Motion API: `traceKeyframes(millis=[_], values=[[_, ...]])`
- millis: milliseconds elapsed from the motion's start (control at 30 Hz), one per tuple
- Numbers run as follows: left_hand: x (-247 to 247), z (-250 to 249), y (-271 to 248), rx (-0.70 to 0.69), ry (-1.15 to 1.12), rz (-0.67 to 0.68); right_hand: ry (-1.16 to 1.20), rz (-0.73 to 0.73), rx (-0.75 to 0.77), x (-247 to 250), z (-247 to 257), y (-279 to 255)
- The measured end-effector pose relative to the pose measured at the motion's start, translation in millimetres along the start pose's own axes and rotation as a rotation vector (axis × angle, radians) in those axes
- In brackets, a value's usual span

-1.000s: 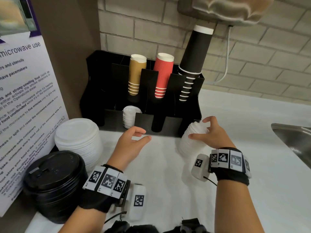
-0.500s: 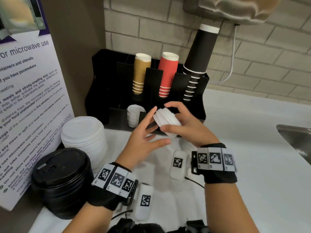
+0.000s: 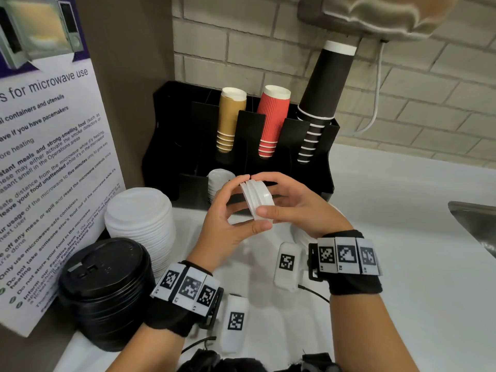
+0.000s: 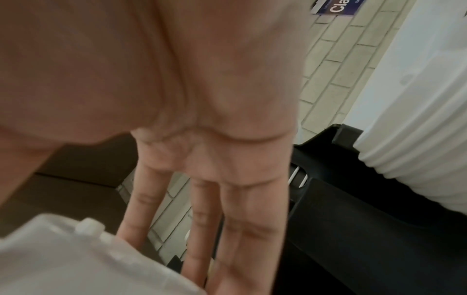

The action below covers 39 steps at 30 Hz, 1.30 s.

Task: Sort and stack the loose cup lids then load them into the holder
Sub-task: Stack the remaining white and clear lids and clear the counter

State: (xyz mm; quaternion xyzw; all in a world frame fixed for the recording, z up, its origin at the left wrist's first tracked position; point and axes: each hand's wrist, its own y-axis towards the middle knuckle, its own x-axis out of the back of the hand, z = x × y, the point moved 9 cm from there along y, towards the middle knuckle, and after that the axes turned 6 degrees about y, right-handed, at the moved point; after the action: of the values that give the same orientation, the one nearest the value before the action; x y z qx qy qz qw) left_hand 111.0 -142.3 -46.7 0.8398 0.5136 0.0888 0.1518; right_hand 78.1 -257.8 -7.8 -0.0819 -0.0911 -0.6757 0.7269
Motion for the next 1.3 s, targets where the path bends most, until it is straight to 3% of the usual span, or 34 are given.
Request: traceKeyframes(millis=[533, 733, 800, 967, 1133, 1300], values=[[-2.2, 4.5, 0.8, 0.019, -0.05, 0.019, -0.019, -0.001, 0.053, 1.4, 4.0, 7.1], [6.5, 8.7, 2.0, 0.019, -0.053, -0.068, -0.195, 0.003, 0.074, -6.6, 11.5, 24.1], [11.8, 16.3, 1.9, 0.081, -0.042, -0.111, -0.239, 0.013, 0.101, -7.9, 23.0, 38.2], [20.3, 44.3, -3.5, 0.34, 0.217, -0.142, -0.444, -0.173, 0.243, 10.4, 58.0, 97.5], [13.8, 56.5, -8.1, 0.472, 0.266, -0.034, -0.883, -0.007, 0.121, -18.0, 32.1, 151.2], [14.0, 57.7, -9.9, 0.511, 0.279, -0.036, -1.097, 0.156, 0.082, -45.1, -0.3, 170.5]])
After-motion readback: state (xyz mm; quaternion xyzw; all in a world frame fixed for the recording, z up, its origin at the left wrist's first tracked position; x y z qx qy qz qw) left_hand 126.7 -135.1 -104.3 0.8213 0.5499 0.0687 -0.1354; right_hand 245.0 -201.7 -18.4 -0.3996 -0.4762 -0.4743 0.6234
